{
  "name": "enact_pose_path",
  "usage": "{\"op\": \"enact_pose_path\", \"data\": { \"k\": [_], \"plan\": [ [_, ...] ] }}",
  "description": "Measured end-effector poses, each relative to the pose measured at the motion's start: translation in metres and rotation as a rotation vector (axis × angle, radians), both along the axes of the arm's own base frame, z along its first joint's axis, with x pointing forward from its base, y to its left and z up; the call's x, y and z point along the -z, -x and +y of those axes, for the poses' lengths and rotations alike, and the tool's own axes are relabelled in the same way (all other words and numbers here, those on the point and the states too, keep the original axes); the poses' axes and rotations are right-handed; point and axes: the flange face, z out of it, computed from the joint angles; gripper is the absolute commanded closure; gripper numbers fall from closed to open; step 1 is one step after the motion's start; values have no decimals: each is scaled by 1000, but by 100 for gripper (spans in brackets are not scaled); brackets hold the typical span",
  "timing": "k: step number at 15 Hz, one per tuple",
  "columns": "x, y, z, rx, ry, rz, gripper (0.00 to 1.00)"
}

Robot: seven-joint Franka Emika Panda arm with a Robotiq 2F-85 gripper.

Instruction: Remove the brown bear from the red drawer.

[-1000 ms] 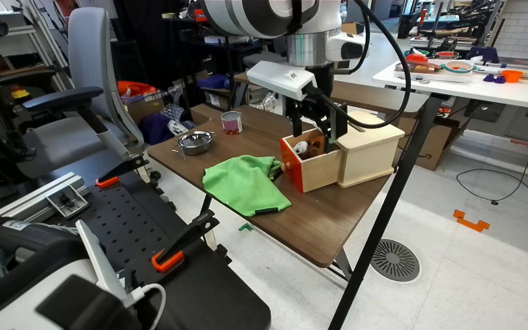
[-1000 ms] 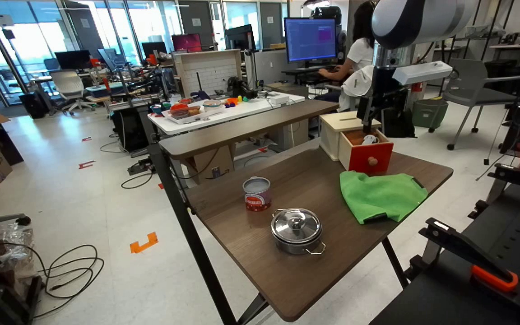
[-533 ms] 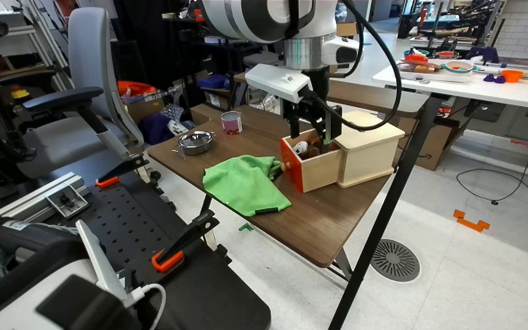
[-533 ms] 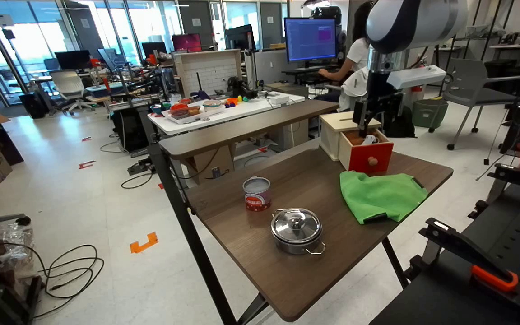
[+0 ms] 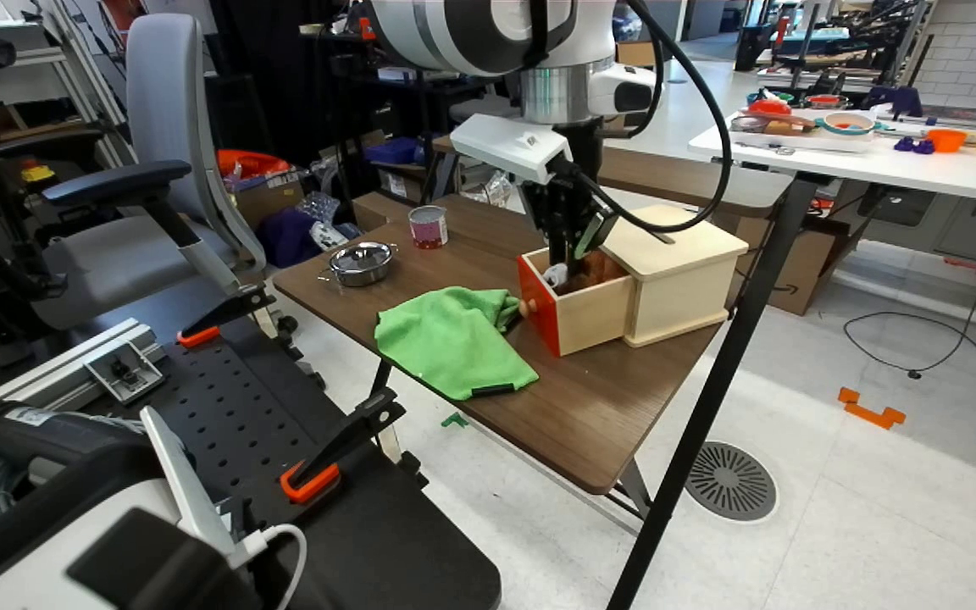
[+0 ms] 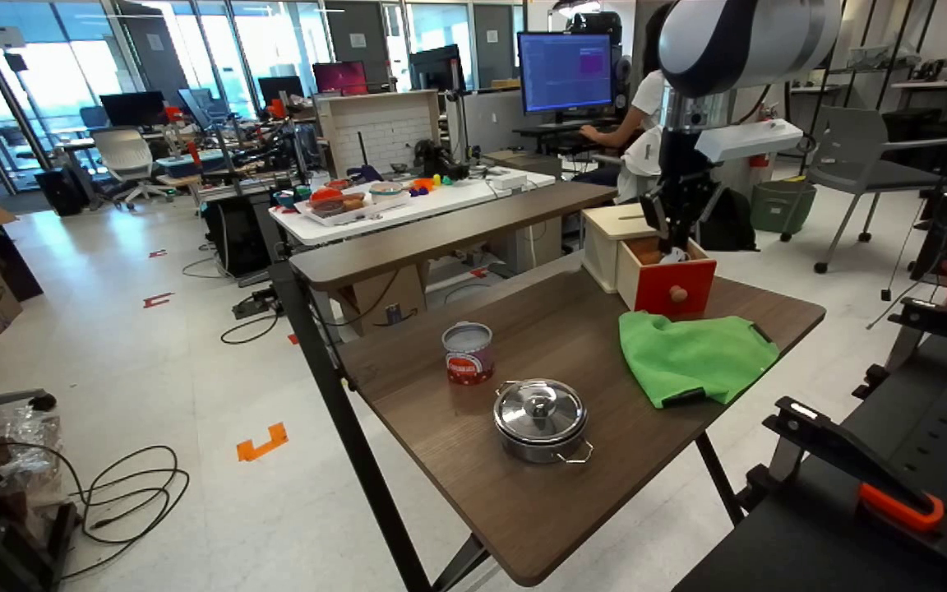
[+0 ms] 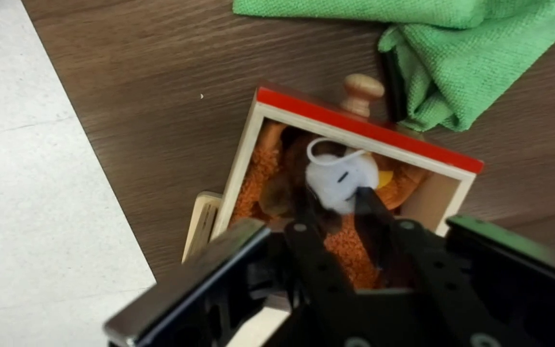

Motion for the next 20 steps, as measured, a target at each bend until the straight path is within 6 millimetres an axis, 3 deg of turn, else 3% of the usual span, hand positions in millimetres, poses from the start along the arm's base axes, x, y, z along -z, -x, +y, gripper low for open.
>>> {"op": "enact_pose_path", "data": {
  "k": [13, 16, 20],
  "plan": [
    [6, -5, -11, 1, 22, 6, 99],
    [-3, -4, -9, -7, 20, 0, 99],
    [-31, 4, -11, -22, 14, -11, 99]
  ]
}}
